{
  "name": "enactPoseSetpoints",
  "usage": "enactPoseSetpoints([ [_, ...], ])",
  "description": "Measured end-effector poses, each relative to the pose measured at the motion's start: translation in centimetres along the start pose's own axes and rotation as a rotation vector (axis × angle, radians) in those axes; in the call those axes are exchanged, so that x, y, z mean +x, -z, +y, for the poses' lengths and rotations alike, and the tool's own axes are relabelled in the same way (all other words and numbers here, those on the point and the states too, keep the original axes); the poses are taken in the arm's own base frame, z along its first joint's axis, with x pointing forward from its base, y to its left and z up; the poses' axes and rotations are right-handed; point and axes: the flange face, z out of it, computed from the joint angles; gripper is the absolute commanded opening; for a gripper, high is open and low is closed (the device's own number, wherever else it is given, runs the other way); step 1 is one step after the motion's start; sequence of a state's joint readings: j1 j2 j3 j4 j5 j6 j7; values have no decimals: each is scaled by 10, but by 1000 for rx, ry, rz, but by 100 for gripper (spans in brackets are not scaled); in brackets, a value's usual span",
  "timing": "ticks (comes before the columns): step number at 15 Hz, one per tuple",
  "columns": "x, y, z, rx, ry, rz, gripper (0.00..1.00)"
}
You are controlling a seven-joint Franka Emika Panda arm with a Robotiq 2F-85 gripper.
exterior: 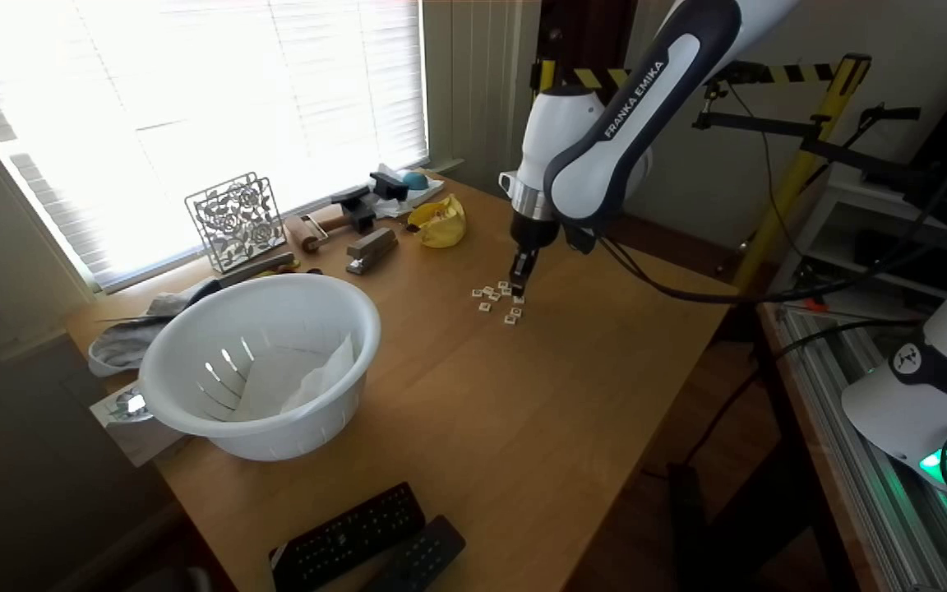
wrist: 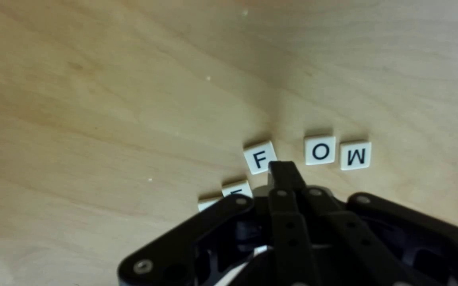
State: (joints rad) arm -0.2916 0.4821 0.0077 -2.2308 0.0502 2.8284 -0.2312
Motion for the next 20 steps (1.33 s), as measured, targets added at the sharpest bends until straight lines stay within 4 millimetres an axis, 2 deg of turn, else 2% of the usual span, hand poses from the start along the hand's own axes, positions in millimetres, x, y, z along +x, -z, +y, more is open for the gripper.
enactPoseSetpoints([
  [8, -7, -4, -1, 2, -1, -13, 0],
  [20, -7, -5, 1, 6, -12, -12, 0],
])
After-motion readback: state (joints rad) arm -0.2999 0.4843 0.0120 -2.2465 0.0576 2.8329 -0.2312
